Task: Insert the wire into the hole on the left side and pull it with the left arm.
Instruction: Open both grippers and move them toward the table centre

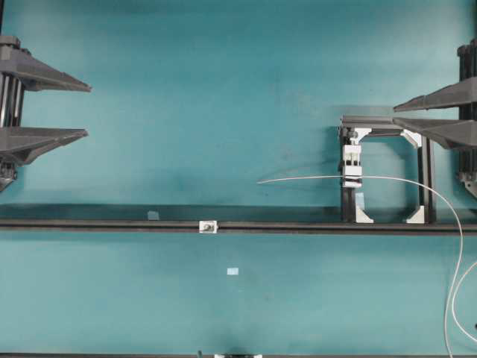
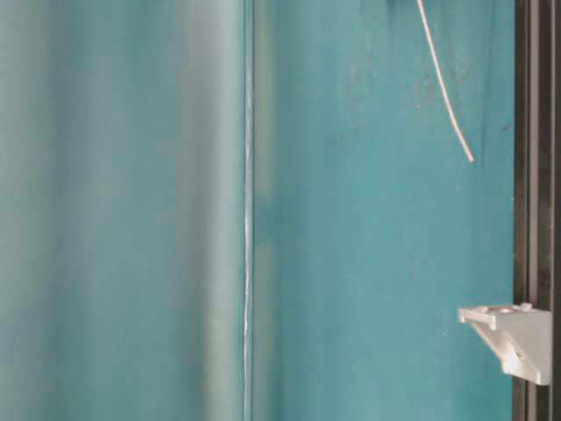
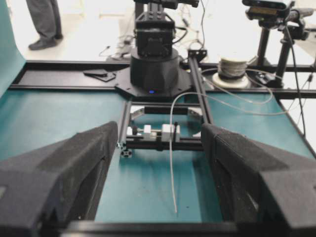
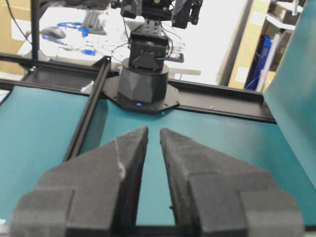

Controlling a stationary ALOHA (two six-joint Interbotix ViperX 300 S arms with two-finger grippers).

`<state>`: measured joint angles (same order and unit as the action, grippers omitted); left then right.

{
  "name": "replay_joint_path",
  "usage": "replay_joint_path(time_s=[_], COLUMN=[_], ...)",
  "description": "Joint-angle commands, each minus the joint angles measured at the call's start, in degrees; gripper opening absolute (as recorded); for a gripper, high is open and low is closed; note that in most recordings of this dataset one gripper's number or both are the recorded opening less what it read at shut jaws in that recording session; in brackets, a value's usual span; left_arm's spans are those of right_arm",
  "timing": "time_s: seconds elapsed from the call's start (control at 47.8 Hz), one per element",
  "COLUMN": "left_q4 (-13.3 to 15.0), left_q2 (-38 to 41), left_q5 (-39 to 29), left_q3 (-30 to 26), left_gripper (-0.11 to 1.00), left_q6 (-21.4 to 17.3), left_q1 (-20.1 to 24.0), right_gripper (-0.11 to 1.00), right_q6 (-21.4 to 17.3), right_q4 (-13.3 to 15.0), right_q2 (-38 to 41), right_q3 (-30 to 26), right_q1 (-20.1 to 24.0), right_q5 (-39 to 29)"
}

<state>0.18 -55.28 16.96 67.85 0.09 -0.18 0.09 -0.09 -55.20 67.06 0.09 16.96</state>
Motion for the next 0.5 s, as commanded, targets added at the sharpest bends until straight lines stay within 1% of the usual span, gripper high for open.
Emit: replay_joint_path(time_s=[0.0,0.021,0.042,0.126,0.209,0.293,0.398,0.419,0.482], left_q4=[2.4,2.4,2.5,2.4,2.4,2.4,2.4,2.4,2.4], left_q2=[0.9,1.0,1.1,1.5,2.3,3.2,4.4,4.7,5.8], left_q5=[0.0,-0.2,-0.4,-0.9,-0.9,-0.7,-0.4,-0.4,0.2], left_q3=[-1.2,-1.1,-1.1,-0.8,-0.8,-1.1,-1.3,-1.2,-1.2], left_gripper=[0.24,0.24,0.21,0.05,-0.05,-0.09,-0.07,-0.06,-0.01], left_q6=[0.1,0.1,0.1,0.3,0.3,0.2,0.2,0.2,0.2], left_q1=[0.4,0.4,0.4,0.4,0.4,0.4,0.4,0.4,0.4], right_gripper=[0.24,0.24,0.22,0.05,-0.03,-0.03,-0.03,-0.02,0.06], right_q6=[-0.4,-0.5,-0.8,-2.1,-4.0,-5.4,-6.1,-6.1,-6.2], right_q4=[-0.1,-0.2,-0.4,-1.0,-1.1,-1.1,-1.1,-1.1,-1.1], right_q2=[0.6,0.8,0.9,1.8,2.7,3.5,4.0,4.0,4.1], right_q3=[-0.1,0.0,0.1,0.0,-0.2,-0.3,-0.2,-0.1,0.1], right_q1=[-0.4,-0.4,-0.4,-0.4,-0.4,-0.4,-0.4,-0.4,-0.4], right_q5=[0.2,0.2,0.1,0.2,0.2,0.1,-0.3,-0.4,-0.4])
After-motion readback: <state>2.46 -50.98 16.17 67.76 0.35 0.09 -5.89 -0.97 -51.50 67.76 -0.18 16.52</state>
